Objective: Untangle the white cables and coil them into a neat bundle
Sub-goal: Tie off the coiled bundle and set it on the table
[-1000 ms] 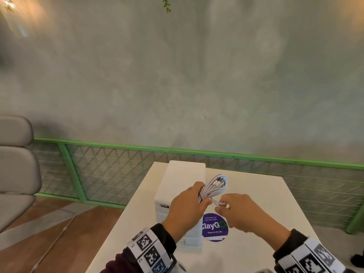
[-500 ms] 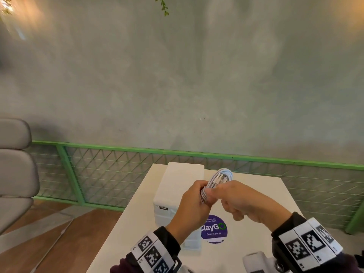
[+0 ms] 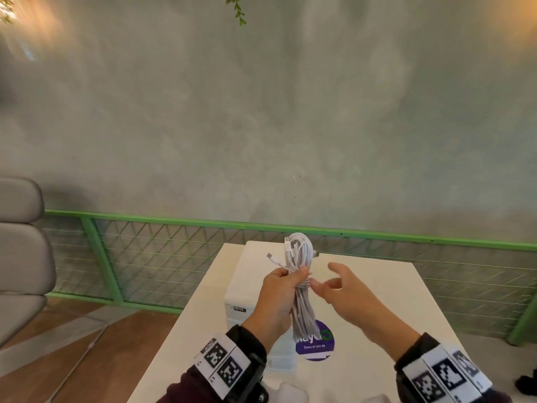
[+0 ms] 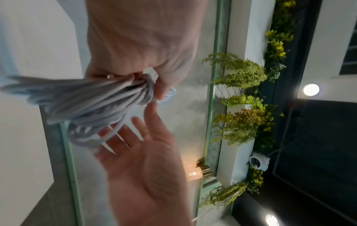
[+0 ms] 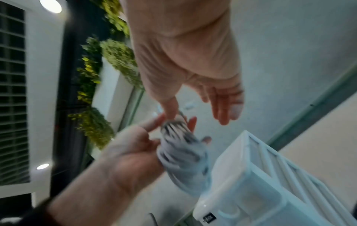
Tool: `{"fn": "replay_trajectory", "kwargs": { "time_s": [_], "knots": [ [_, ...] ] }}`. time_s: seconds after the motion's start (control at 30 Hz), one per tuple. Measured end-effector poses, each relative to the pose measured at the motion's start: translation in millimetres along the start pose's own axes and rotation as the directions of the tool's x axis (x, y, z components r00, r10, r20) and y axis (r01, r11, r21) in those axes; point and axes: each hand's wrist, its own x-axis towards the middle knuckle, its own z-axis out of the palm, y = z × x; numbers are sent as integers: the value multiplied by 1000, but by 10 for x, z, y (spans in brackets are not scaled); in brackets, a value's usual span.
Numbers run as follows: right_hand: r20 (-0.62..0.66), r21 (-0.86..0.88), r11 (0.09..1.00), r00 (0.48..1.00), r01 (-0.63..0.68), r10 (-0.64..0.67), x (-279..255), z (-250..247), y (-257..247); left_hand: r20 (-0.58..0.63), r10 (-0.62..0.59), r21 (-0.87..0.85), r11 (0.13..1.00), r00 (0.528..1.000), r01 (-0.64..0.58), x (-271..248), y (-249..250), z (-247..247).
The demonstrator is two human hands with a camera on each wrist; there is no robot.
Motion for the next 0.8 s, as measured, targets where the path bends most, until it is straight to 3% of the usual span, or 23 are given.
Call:
{"fn": "replay_trajectory", "kwargs": {
  "time_s": [0.07,0.17,0.27,0.43,0.63,0.8],
  "knots": [
    [87,176,984,996,3,-19,37,97,68,38,-41,-85,995,998,45,-26,6,43],
    [52,438,897,995,51,-82,9,137,32,61,-39,-102,994,997,45,-40,-7,65],
    [27,500,865,997,46,-69,33,164,13,62,-18,-93,995,998,23,-43,-15,30],
    [132,662,748,990,-51,-50,66,179,23,88,13,-37,999,996,-10,-35,-13,-37],
    [140,526,850,989,-26,-56,49,212,-7,126,82,20,996,989,-85,9,-9,-123],
    [146,474,880,987,-13,-64,59,176,-17,169,132,-9,991,977,-132,12,28,-204]
  ]
}}
